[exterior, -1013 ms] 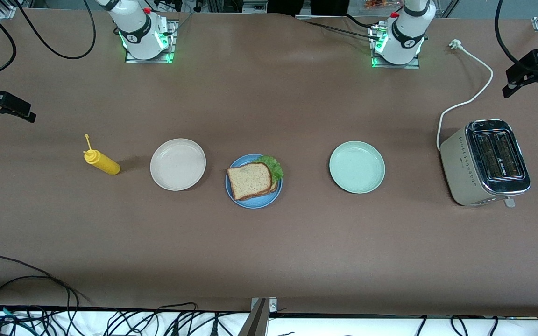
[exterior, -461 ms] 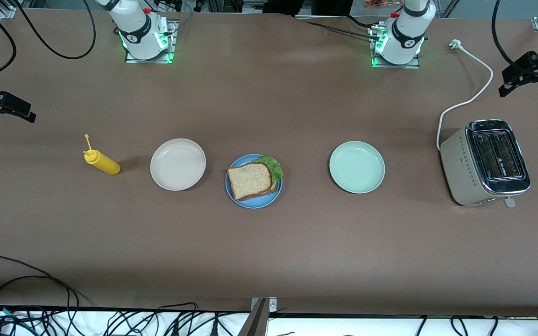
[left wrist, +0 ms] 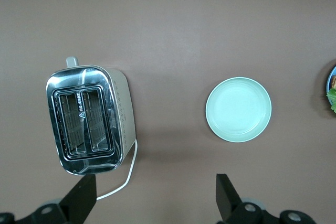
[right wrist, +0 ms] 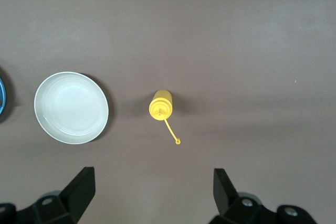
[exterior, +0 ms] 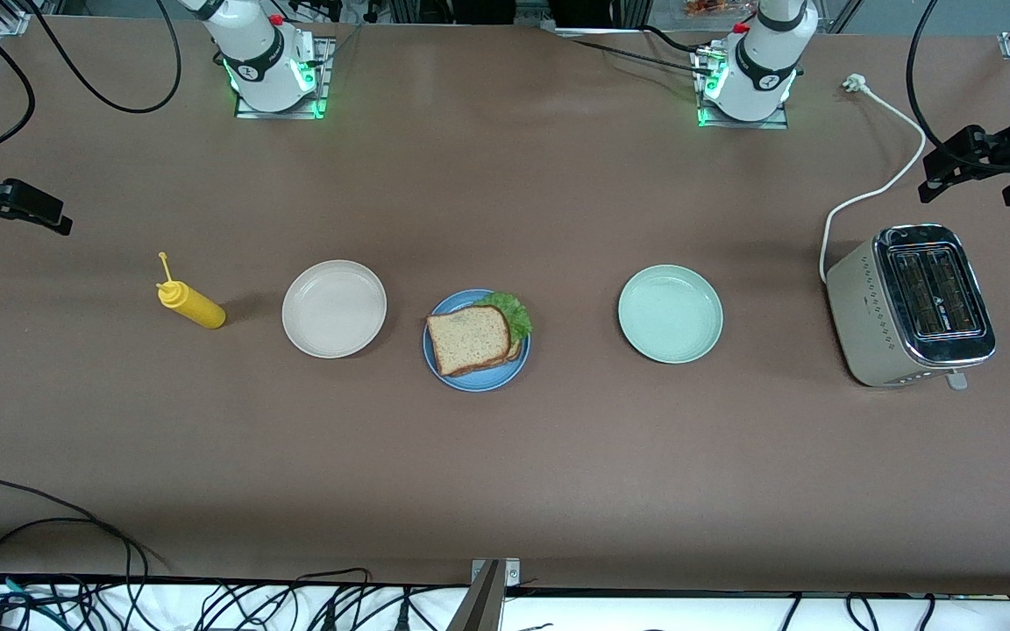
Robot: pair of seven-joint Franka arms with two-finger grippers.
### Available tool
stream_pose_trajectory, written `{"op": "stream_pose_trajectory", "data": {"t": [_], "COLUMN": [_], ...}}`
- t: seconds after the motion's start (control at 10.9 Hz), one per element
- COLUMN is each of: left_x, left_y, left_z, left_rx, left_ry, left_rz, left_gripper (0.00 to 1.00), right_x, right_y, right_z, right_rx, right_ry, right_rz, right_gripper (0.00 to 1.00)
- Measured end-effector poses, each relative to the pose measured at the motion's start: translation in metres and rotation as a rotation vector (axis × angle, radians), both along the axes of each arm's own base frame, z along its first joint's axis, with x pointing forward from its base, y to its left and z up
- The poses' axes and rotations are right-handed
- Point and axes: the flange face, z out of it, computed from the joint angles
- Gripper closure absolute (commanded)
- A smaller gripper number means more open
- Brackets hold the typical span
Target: Make sandwich in blue plate with both arms
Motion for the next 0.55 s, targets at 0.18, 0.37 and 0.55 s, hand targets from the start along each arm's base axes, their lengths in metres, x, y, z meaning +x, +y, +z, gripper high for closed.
{"op": "stream_pose_trajectory", "data": {"t": [0.18,0.37,0.55], "left_x": [-0.0003,-0.0004,-0.0005], "left_y": [-0.0001,-0.0001,0.0007], "left_z": [0.0002,0.0002,0.0014], "left_rx": [0.0,0.0,0.0], "left_ry": [0.001,0.001,-0.002], "left_rz": [0.001,0.017,0.026], "left_gripper": [0.0,0.0,0.0], "right_x": [0.0003,0.0004,0.0005], "right_y": [0.0,0.0007,0.001], "right_z": [-0.0004,-0.0004,-0.0004], "right_rx": [0.0,0.0,0.0], "right_ry": [0.0,0.0,0.0], "right_rz": [0.0,0.001,0.002], "right_gripper": [0.0,0.0,0.0]}}
